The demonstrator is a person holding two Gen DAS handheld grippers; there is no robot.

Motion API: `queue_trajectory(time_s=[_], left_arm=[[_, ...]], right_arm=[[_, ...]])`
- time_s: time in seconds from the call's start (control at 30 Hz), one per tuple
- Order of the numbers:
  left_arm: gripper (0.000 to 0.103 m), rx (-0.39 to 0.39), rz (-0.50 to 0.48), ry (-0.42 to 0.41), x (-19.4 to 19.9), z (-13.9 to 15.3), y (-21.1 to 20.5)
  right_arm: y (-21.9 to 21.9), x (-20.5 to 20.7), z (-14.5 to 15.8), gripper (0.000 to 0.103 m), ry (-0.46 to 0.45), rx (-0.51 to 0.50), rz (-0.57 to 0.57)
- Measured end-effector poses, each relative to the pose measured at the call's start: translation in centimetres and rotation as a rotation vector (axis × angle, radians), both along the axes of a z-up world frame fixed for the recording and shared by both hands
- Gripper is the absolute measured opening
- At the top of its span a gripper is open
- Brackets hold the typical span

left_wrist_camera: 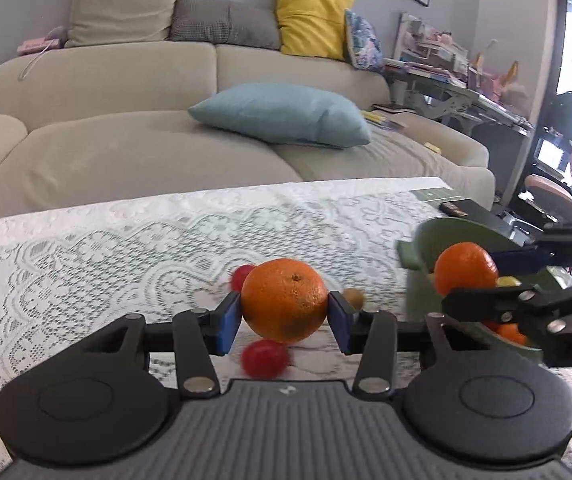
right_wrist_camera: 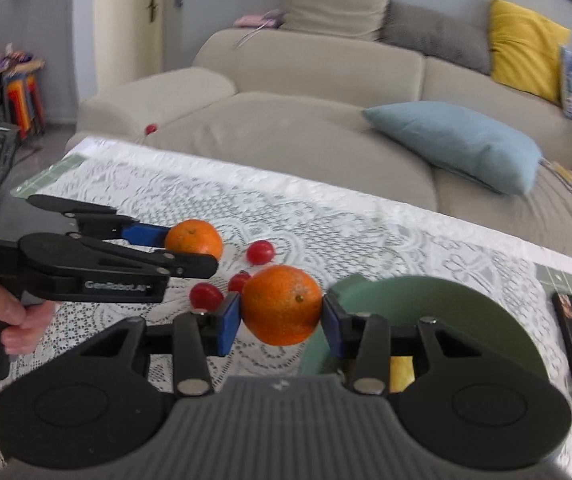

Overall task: Organize fruits
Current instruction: 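Carry both oranges over the green colander and lower them in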

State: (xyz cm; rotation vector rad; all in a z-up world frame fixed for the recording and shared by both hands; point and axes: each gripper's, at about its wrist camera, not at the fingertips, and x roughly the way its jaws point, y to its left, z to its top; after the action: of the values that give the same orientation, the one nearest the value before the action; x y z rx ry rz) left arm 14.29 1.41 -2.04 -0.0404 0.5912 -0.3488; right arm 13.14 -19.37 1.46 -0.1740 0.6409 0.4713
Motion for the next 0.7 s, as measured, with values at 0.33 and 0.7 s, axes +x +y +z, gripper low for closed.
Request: queue_trajectory(time_s=[0.33,0.7], left_arm=[[0.053,0.006,-0.082,0.001,-2.3,2.6,-5.1],[0.053,0.103,-0.191,0.007,-2.1,3.6,-10.9]], right_arm=[[-4.4,-2.4,-0.5,0.041,-0.079,0.055,-0.169],[-8.6,-2.3,-1.6,0.041,-0.101,0.061,-0.292]])
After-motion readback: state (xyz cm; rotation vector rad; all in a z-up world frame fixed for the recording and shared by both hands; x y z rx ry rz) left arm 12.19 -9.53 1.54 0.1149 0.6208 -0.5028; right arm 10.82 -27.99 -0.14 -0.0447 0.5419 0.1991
